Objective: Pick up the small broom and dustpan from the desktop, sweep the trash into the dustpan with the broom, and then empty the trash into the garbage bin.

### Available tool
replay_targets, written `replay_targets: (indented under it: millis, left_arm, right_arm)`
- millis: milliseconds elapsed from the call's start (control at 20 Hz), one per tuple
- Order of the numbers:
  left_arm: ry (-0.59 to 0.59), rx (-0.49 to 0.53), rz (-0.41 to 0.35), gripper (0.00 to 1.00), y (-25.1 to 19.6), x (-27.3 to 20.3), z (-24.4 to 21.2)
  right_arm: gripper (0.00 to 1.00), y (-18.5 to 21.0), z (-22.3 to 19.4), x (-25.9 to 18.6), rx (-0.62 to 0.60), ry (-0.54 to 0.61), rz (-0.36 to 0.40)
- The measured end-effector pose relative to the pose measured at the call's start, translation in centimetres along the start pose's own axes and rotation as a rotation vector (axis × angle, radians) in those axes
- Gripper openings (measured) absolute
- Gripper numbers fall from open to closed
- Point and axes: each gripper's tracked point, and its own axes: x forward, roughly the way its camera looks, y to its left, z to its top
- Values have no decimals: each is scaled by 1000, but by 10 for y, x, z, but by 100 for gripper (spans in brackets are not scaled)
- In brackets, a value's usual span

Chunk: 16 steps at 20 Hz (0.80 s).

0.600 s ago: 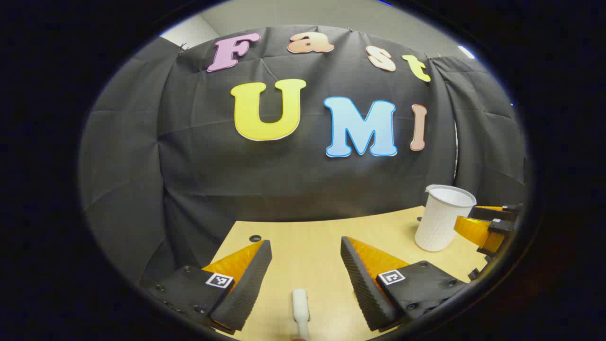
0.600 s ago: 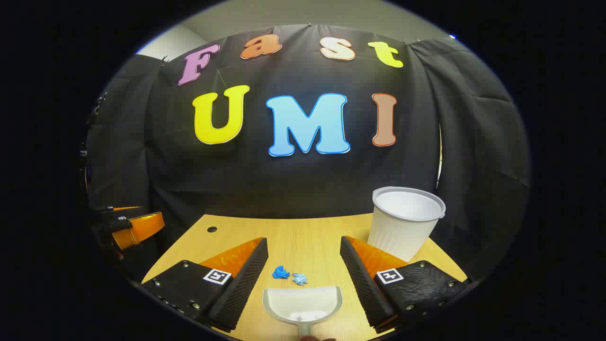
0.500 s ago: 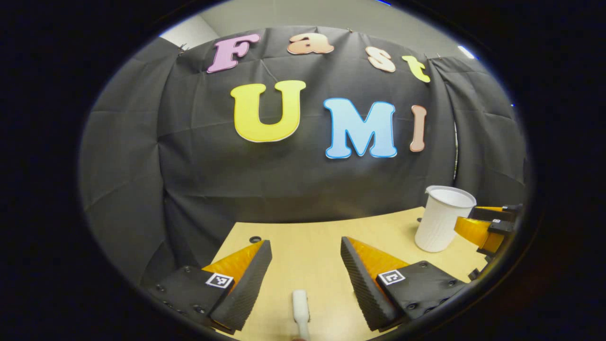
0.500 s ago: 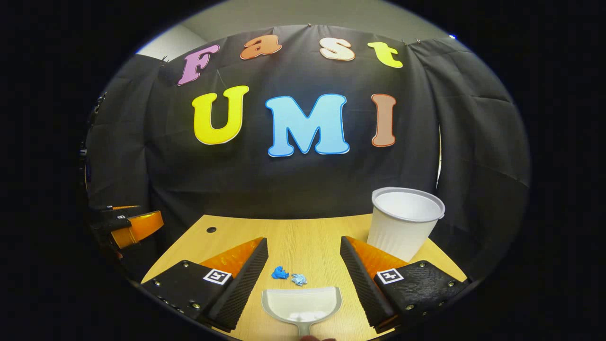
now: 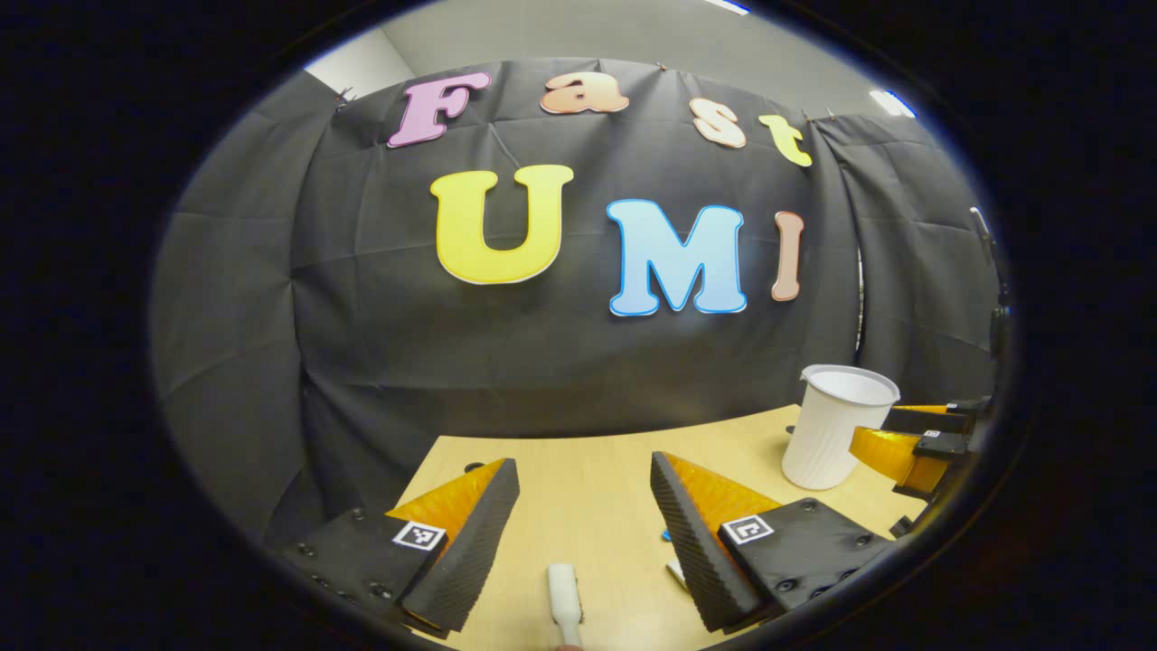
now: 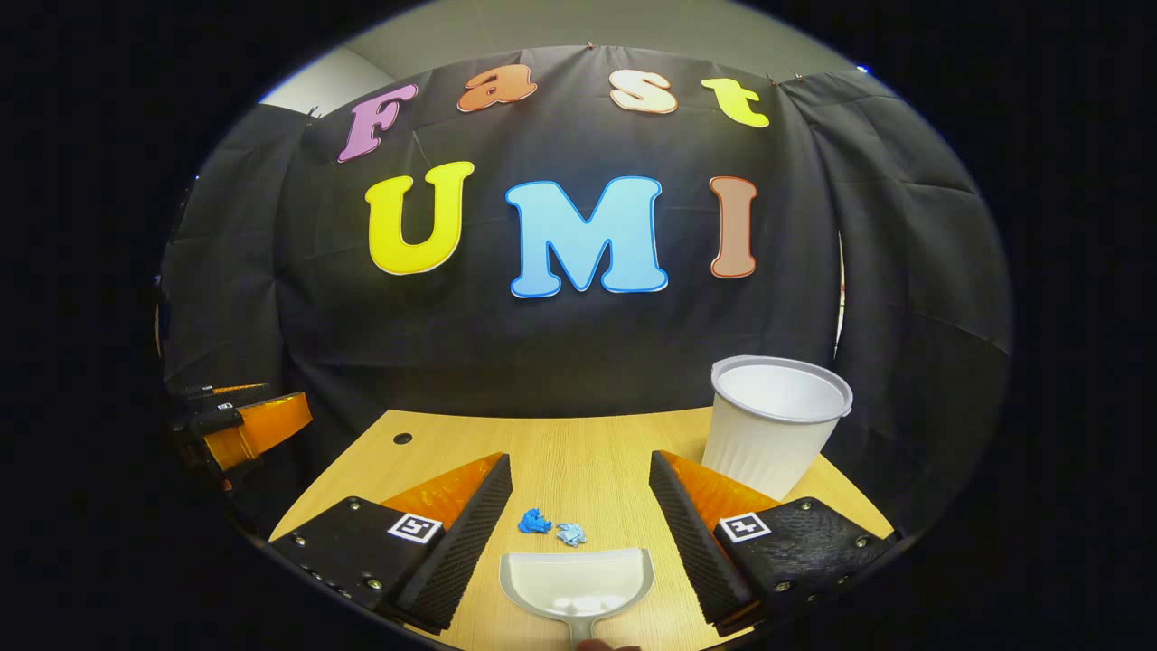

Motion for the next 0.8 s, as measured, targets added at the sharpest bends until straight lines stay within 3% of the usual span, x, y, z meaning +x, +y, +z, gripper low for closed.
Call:
replay_targets:
  millis: [200,250,500,700,750,800]
  left_arm:
    - [6,-5,4,99,3,4,-2]
    - [5,-5,5,92,4,6,-2]
    - [12,-8,11,96,8,9,-5]
    - [51,-12,9,92,9,13,-18]
    - [68,-9,9,99,10,15,-23]
    - [83,-4,5,99,11,17,-30]
  right_arm:
    - [96,0,-2,2,0,6,-2]
    - [96,0,-2,3,1,4,-3]
    - [96,1,1,7,6,3,-7]
    - [96,2,-5,9,7,21,-11]
    - [96,2,-8,9,8,30,-11]
    - [95,2,-12,9,10,42,-11]
